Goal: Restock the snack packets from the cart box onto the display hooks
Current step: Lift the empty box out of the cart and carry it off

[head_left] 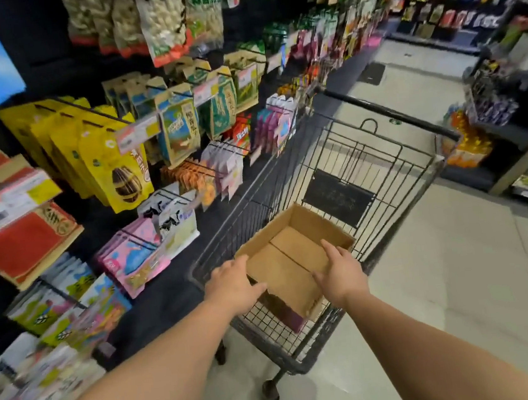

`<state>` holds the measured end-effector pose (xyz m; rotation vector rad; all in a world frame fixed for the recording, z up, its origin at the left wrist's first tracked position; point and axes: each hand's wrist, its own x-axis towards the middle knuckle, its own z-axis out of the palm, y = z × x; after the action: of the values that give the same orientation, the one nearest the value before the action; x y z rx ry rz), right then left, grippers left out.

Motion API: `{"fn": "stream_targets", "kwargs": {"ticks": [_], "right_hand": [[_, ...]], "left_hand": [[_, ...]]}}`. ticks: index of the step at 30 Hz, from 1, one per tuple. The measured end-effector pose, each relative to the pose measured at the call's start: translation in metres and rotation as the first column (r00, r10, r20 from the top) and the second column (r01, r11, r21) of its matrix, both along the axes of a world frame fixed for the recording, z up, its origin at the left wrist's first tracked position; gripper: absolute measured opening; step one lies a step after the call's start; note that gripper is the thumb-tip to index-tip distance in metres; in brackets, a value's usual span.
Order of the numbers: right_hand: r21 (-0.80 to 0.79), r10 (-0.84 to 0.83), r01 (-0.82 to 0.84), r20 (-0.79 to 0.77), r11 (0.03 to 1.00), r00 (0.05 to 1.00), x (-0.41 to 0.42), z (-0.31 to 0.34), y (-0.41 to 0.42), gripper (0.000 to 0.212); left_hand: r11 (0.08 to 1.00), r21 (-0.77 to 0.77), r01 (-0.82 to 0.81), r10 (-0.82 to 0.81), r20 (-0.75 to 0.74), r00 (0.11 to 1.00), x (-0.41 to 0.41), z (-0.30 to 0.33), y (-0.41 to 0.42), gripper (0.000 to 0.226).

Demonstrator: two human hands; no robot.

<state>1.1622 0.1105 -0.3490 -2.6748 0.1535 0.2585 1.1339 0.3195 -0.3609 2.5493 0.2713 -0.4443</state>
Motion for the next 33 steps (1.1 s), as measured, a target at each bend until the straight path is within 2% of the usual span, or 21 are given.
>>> {"fn": "stream_targets", "kwargs": {"ticks": [6,9,11,13,17,19,23,26,29,33], "right_hand": [[-0.062,0.113,-0.121,-0.118,0.991,0.987,0.115,-0.051,-0.026,0.069],[-0.097,0.209,-0.234,-0.211,0.968,0.955,0.179,-0.09,-0.043,0.071],[-0.125,0.268,-0.313,-0.283,0.942,0.921,0.22,-0.114,-0.059,0.072],[-0.156,0.294,-0.362,-0.339,0.919,0.894,0.256,-0.135,-0.076,0.072],[-0.155,0.256,-0.343,-0.41,0.926,0.875,0.314,-0.177,-0.105,0.076],[-0.15,0.231,-0.325,-0.44,0.934,0.868,0.335,-0.197,-0.114,0.075],[-0.144,0.206,-0.309,-0.481,0.94,0.852,0.359,-0.226,-0.131,0.078],[-0.103,0.174,-0.26,-0.507,0.96,0.844,0.367,-0.243,-0.141,0.083],[-0.162,0.135,-0.246,-0.501,0.956,0.855,0.375,-0.255,-0.144,0.085],[-0.211,0.083,-0.234,-0.547,0.949,0.833,0.382,-0.26,-0.148,0.073]], "left_hand": [[0.971,-0.067,-0.23,0.222,-0.104,0.969,0.066,-0.058,-0.016,0.083],[0.899,-0.107,-0.424,0.399,-0.197,0.896,0.095,-0.101,-0.042,0.086],[0.814,-0.154,-0.56,0.508,-0.279,0.815,0.113,-0.135,-0.065,0.095],[0.666,-0.238,-0.707,0.613,-0.365,0.701,0.127,-0.155,-0.09,0.094],[0.424,-0.186,-0.886,0.773,-0.435,0.462,0.149,-0.173,-0.122,0.095],[0.353,-0.128,-0.927,0.792,-0.486,0.369,0.156,-0.191,-0.131,0.095],[0.268,-0.039,-0.963,0.787,-0.567,0.242,0.169,-0.213,-0.141,0.096],[0.23,-0.027,-0.973,0.804,-0.558,0.206,0.175,-0.223,-0.146,0.093],[0.196,-0.013,-0.981,0.811,-0.56,0.169,0.176,-0.228,-0.148,0.084],[0.162,0.001,-0.987,0.813,-0.566,0.133,0.174,-0.228,-0.146,0.076]]}}
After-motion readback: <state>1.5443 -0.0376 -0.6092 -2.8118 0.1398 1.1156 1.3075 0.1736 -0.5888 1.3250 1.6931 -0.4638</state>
